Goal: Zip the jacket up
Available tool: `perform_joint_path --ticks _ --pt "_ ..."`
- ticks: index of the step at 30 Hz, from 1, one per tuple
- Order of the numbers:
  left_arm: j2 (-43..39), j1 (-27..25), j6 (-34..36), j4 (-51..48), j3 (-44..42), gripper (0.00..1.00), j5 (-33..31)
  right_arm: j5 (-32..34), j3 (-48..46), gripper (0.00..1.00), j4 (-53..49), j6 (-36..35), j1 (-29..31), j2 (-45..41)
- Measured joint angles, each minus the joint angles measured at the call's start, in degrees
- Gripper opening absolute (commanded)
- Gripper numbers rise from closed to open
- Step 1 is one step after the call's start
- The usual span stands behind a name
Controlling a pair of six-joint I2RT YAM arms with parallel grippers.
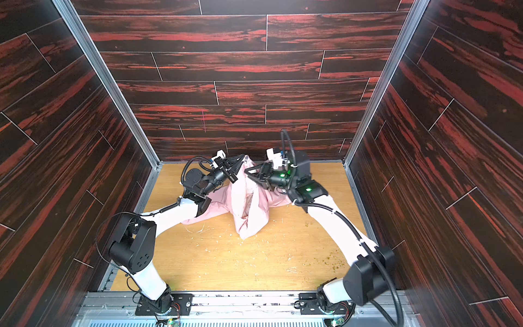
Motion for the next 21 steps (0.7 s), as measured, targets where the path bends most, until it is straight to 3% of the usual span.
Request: perform_joint_path --ticks 4,10,21 --pt "-0.7 0.0 -1.0 -3.4 -0.9 0.0 0.3 -0.5 0.1 0.43 -2.7 -2.1 -3.9 -2.8" --pt "-5.2 0.0 -4.6 -8.0 -7.2 0.0 0.7 -1.5 -2.6 0.46 -3.5 -1.0 -4.2 -2.8" --pt "-13.4 0.0 -7.5 -15.9 -13.6 0.0 3.7 -5.5 -17.6 0.45 8.5 15.2 -1.3 -1.9"
